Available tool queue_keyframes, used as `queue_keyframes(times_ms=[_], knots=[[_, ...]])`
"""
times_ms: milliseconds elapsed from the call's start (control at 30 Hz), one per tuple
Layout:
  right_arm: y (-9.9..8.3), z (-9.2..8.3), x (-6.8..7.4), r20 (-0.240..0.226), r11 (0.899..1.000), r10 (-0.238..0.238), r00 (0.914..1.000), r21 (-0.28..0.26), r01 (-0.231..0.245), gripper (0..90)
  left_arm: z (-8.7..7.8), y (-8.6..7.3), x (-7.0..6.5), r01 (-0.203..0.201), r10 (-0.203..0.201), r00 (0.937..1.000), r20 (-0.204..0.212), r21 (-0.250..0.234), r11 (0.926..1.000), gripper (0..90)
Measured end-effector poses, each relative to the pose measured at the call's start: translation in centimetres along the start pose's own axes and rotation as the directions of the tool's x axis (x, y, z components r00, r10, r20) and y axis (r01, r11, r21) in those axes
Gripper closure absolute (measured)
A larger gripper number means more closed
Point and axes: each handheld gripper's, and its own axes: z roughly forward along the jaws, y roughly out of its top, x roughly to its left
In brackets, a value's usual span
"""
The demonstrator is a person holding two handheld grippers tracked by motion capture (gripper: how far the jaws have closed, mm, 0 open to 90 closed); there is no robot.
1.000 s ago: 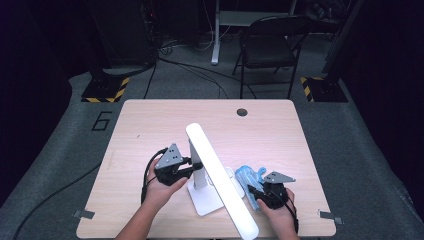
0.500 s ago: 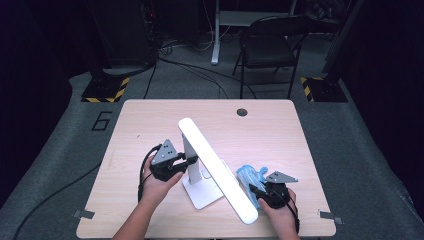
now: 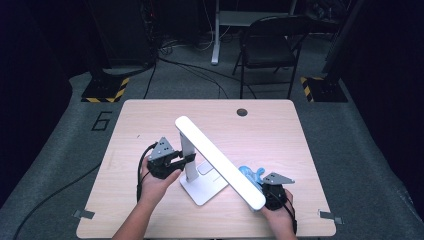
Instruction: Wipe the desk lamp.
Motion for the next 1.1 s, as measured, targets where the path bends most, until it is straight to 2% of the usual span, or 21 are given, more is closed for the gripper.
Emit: queue_keyframes(times_ms=[67,100,133,267,367,400,600,633,667,700,733,800,833,967,1100], knots=[[0.2,0.0,0.7,-0.014,0.999,-0.034,0.9993,-0.004,0.034,67.0,-0.1,0.1,0.0,-0.017,0.016,0.9986,0.05,0.011,0.9998,67.5],[0.2,-0.1,0.9,-0.021,0.998,-0.063,0.9978,-0.003,0.063,67.0,-0.1,0.1,0.0,-0.032,0.031,0.9976,0.063,0.009,0.9995,66.2],[0.3,-0.1,1.3,-0.03,0.998,-0.067,0.9973,-0.004,0.067,67.0,-0.2,0.2,0.0,-0.035,0.034,0.9965,0.076,0.007,0.9994,65.3],[0.4,0.4,2.2,-0.087,0.996,-0.091,0.992,-0.003,0.092,66.9,-0.4,0.3,0.1,-0.035,0.033,0.9923,0.119,0.013,0.9993,58.9],[0.4,0.8,2.6,-0.096,0.993,-0.117,0.9885,0.013,0.119,66.6,-0.4,0.3,0.2,-0.027,0.025,0.9885,0.149,0.016,0.9995,56.2],[0.4,1.1,2.6,-0.091,0.992,-0.129,0.9875,0.003,0.13,66.5,-0.5,0.3,0.2,-0.025,0.021,0.9872,0.158,0.02,0.9995,55.8],[0.8,1.9,2.4,-0.094,0.994,-0.106,0.9899,0.028,0.109,66.3,-0.7,0.0,-0.3,-0.02,0.016,0.9829,0.184,0.022,0.9996,54.8],[0.9,2.1,2.5,-0.093,0.995,-0.089,0.9917,0.024,0.092,66.3,-0.8,-0.1,-0.4,-0.024,0.018,0.9813,0.191,0.031,0.9992,54.8],[1.0,2.3,2.5,-0.088,0.996,-0.087,0.9923,0.026,0.089,66.4,-0.8,-0.2,-0.5,-0.017,0.011,0.9825,0.186,0.029,0.9994,54.8],[1.0,2.3,2.6,-0.089,0.996,-0.085,0.9924,0.029,0.087,66.4,-0.9,-0.2,-0.5,-0.029,0.022,0.9812,0.192,0.038,0.9989,54.9],[1.2,2.6,2.5,-0.085,0.994,-0.103,0.9911,0.025,0.106,66.4,-0.9,-0.3,-0.6,-0.031,0.025,0.9818,0.188,0.031,0.999,55.1],[1.5,2.9,2.5,-0.073,0.993,-0.109,0.9914,0.04,0.112,66.4,-0.9,-0.5,-0.8,-0.028,0.021,0.9807,0.195,0.033,0.9991,55.1],[1.6,3.2,2.6,-0.068,0.995,-0.096,0.993,0.018,0.098,66.4,-1.1,-0.5,-0.9,-0.031,0.023,0.9796,0.2,0.038,0.9988,55.3],[2.2,4.2,2.8,-0.051,0.991,-0.129,0.9903,0.022,0.13,66.1,-1.5,-0.7,-1.0,-0.034,0.026,0.9762,0.215,0.034,0.9988,54.8],[2.6,4.7,2.6,-0.069,0.99,-0.139,0.9879,0.022,0.141,65.9,-1.9,-1.0,-0.8,-0.026,0.018,0.9704,0.241,0.029,0.9992,52.2]])
